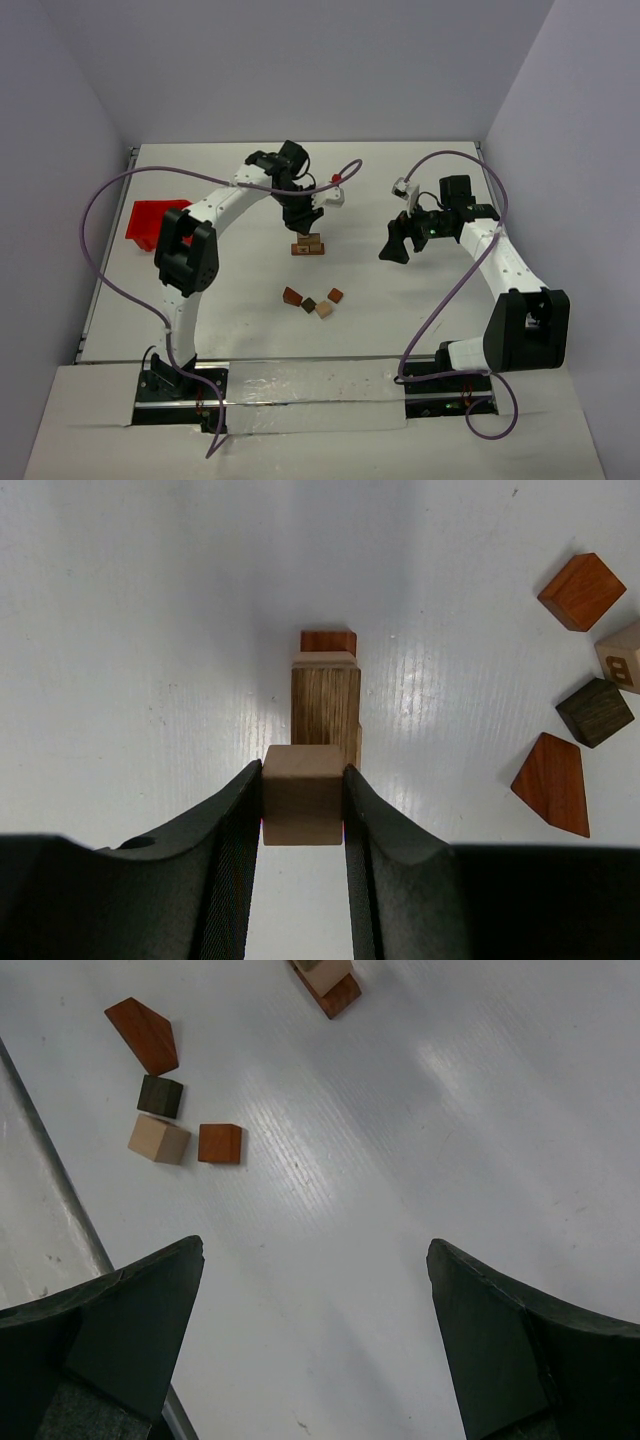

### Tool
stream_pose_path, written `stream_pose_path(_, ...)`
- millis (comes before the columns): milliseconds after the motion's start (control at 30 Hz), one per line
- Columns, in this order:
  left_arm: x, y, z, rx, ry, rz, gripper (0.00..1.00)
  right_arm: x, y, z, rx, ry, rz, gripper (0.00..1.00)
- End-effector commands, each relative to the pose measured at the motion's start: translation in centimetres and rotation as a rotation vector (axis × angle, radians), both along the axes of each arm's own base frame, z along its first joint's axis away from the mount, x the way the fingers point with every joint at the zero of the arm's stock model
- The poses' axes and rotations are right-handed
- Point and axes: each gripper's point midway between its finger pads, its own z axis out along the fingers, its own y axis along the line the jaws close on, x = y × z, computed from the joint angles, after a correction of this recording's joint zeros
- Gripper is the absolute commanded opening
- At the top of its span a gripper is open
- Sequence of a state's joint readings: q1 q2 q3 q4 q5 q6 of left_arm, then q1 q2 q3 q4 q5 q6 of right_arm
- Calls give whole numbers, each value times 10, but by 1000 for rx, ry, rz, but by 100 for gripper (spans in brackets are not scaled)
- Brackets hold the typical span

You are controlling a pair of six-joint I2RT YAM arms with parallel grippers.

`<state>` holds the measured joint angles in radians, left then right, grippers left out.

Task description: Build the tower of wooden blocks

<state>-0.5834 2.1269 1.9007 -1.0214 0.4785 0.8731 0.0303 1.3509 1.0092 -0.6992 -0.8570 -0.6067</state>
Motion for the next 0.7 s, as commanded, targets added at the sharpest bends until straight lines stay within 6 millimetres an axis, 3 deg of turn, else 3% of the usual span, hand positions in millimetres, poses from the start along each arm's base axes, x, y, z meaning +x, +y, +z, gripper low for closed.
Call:
stream_pose_path(0, 7, -11, 7, -22, -37, 8, 22, 7, 3, 13, 3, -34, 14, 100)
stream_pose_path(667, 4, -8, 0, 4, -38, 24, 24, 7, 4, 13, 3, -34, 16, 100)
